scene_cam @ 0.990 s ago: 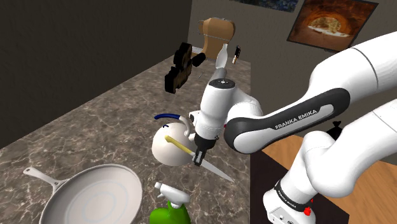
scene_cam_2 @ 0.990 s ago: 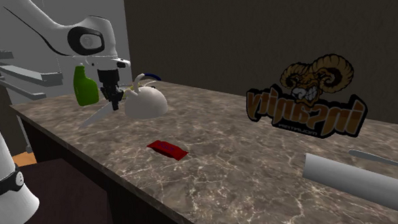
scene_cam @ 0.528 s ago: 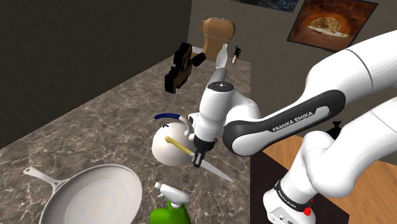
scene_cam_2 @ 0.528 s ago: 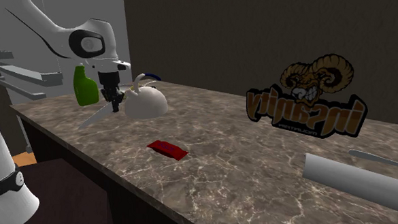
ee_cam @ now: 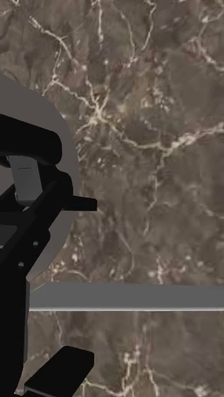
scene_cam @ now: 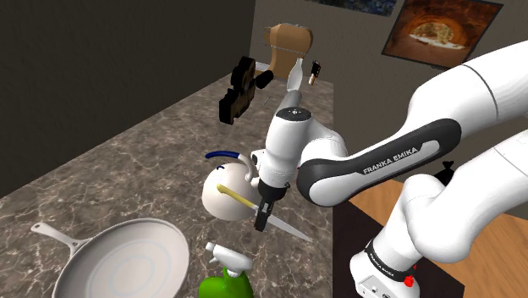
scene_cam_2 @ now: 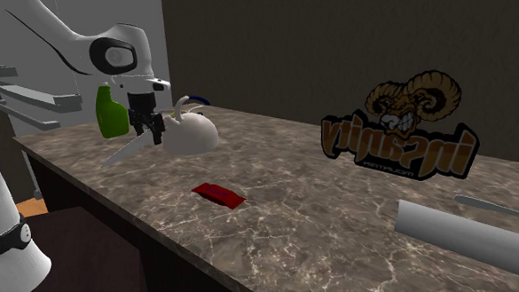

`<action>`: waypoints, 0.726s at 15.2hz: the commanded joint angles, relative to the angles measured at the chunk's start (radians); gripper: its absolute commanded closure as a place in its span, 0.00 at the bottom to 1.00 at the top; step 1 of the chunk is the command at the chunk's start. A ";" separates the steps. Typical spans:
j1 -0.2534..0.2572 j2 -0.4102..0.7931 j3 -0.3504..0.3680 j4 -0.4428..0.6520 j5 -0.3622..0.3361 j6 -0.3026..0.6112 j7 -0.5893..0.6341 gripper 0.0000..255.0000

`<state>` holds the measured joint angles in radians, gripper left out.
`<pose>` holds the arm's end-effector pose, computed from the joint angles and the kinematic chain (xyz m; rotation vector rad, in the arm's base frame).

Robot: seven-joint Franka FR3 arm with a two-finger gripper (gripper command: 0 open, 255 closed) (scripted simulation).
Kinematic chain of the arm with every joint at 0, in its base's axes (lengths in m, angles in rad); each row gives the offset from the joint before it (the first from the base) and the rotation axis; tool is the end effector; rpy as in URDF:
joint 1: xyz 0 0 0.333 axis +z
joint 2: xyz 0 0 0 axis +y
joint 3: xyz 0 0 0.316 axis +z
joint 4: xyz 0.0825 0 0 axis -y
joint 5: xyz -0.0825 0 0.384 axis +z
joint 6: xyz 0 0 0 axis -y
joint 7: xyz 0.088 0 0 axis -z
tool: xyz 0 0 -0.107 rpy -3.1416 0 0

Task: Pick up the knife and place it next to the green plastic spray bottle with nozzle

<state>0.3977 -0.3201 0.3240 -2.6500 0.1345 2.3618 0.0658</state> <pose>0.3070 0.2656 0.3438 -3.0216 -0.8470 -0.0334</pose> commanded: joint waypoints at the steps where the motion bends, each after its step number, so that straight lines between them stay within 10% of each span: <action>1: 0.003 -0.044 -0.009 0.022 0.006 -0.067 -0.007 0.00; 11: 0.006 -0.085 -0.019 0.054 0.008 -0.139 -0.011 0.00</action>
